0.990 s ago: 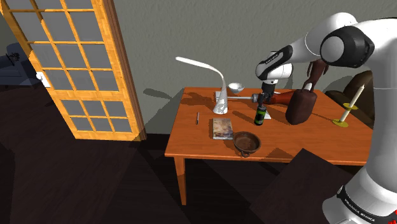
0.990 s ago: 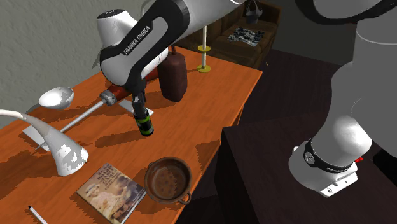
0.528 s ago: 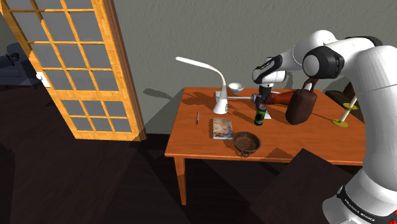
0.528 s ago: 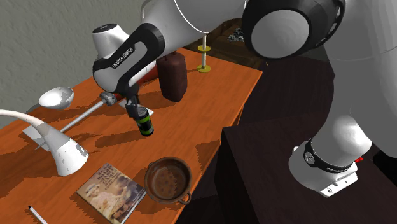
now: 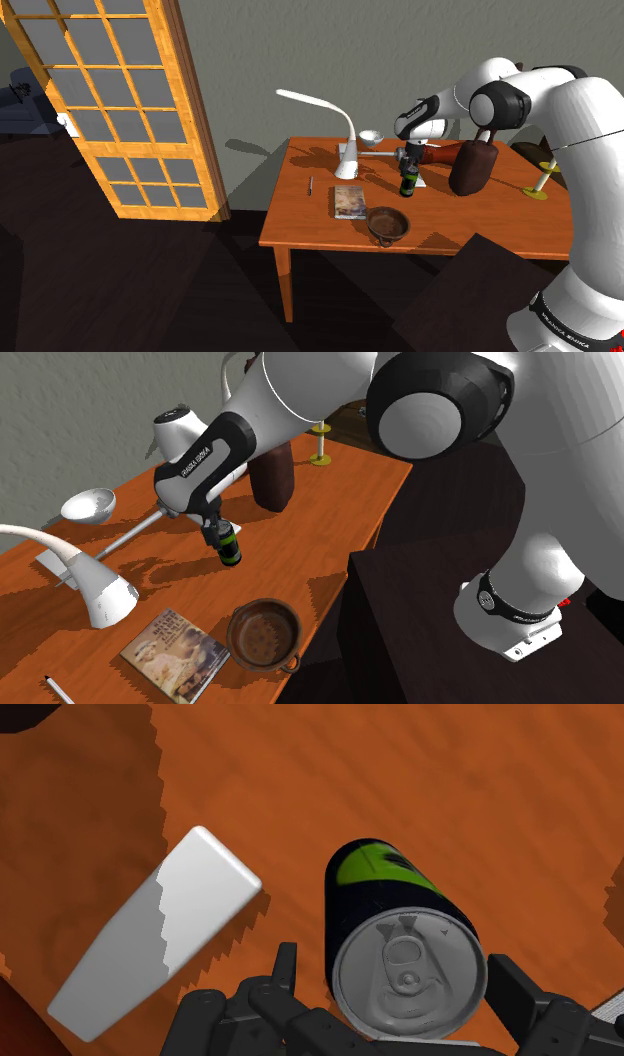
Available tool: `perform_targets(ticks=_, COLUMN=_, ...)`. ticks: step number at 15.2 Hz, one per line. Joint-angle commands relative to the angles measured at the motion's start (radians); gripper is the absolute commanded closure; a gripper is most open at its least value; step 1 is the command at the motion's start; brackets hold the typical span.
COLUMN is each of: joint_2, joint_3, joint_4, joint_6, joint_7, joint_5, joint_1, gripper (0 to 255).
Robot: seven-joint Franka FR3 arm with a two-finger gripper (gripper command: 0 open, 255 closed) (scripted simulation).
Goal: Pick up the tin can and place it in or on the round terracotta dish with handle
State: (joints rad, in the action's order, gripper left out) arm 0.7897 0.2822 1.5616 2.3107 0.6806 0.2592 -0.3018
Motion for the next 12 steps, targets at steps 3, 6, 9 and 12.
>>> perform_targets(ticks=3, joint_2=0.000, joint_3=0.000, joint_4=0.002, joint_6=0.002, joint_7=0.000, joint_5=0.000, joint_1=0.000, gripper=0)
perform_targets(ticks=6, joint_2=0.000, joint_3=0.000, joint_4=0.002, joint_6=0.002, joint_7=0.000, joint_5=0.000, joint_1=0.000, gripper=255)
perform_targets(ticks=9, joint_2=0.000, joint_3=0.000, joint_4=0.001, joint_6=0.002, joint_7=0.001, joint_5=0.000, joint_1=0.000, gripper=255)
perform_targets(ticks=12, joint_2=0.000, joint_3=0.000, joint_4=0.002, joint_6=0.002, joint_7=0.000, joint_5=0.000, joint_1=0.000, gripper=255)
